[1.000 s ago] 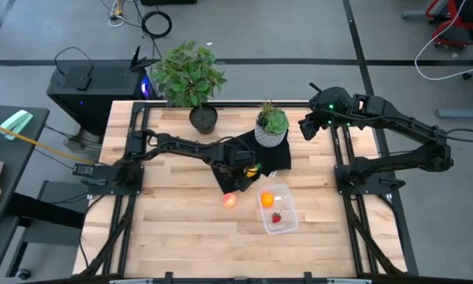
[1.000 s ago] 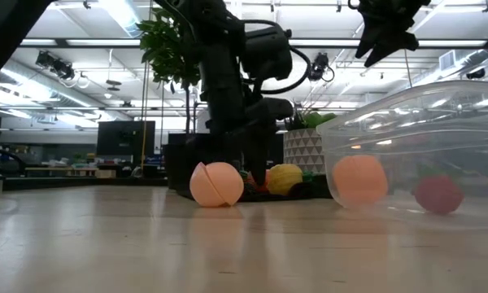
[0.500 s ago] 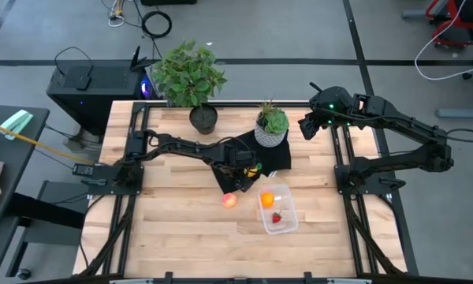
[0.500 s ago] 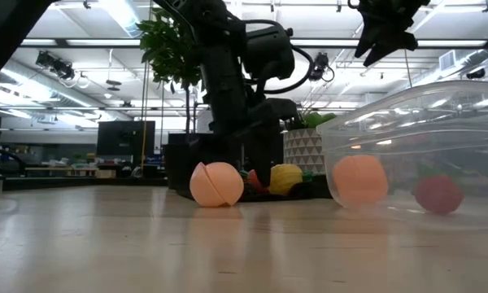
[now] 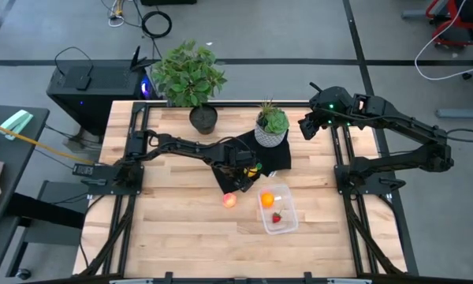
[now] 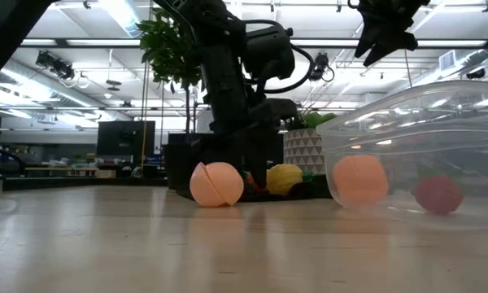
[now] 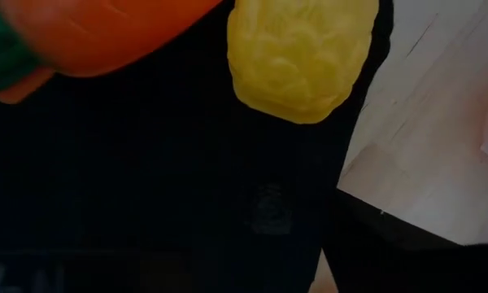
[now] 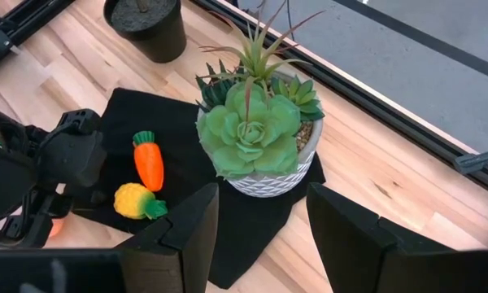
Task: Pick and placing Produce into tupperware
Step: Put the blackberry into the transparent bin
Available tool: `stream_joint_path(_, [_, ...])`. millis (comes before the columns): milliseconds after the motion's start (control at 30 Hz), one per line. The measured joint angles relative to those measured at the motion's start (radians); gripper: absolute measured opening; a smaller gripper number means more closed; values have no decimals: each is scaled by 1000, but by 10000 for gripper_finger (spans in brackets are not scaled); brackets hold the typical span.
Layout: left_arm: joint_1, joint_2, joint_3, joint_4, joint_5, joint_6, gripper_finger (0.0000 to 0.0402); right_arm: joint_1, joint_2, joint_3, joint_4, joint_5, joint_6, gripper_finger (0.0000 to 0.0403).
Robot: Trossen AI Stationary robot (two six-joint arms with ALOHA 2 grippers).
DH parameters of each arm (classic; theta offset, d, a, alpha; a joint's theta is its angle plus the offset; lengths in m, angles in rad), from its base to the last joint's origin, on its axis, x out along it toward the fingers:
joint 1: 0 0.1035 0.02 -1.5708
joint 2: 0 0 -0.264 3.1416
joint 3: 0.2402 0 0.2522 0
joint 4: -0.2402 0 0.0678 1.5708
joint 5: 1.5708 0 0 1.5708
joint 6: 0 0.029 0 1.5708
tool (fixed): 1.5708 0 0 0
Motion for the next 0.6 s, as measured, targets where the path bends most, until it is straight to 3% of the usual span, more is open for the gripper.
stream_joint_path(600, [0,-2,1,1,0,26,86,0,0,0,0,0,0,195])
